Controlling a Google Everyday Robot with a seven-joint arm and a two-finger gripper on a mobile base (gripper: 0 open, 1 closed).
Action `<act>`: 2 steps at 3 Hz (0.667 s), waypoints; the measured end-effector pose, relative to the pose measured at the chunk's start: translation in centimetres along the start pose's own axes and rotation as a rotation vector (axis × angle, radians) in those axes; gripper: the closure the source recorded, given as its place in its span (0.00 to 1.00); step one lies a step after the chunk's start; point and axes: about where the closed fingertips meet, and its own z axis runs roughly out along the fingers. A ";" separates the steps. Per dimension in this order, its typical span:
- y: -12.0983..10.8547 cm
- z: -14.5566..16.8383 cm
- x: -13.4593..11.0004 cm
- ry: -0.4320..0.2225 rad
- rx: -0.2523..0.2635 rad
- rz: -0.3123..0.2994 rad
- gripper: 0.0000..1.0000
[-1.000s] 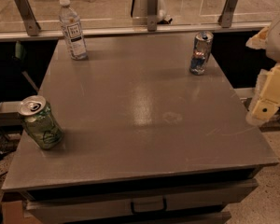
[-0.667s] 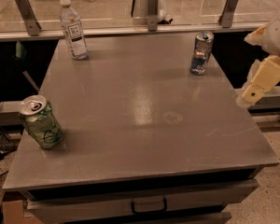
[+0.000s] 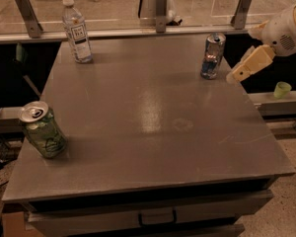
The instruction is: Pick redbull can
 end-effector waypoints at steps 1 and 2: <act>-3.2 3.3 -1.5 -0.149 -0.008 0.077 0.00; -5.0 6.0 -2.4 -0.267 -0.020 0.148 0.00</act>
Offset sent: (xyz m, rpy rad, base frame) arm 0.1160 0.0258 -0.0256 0.4784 -0.0896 -0.0721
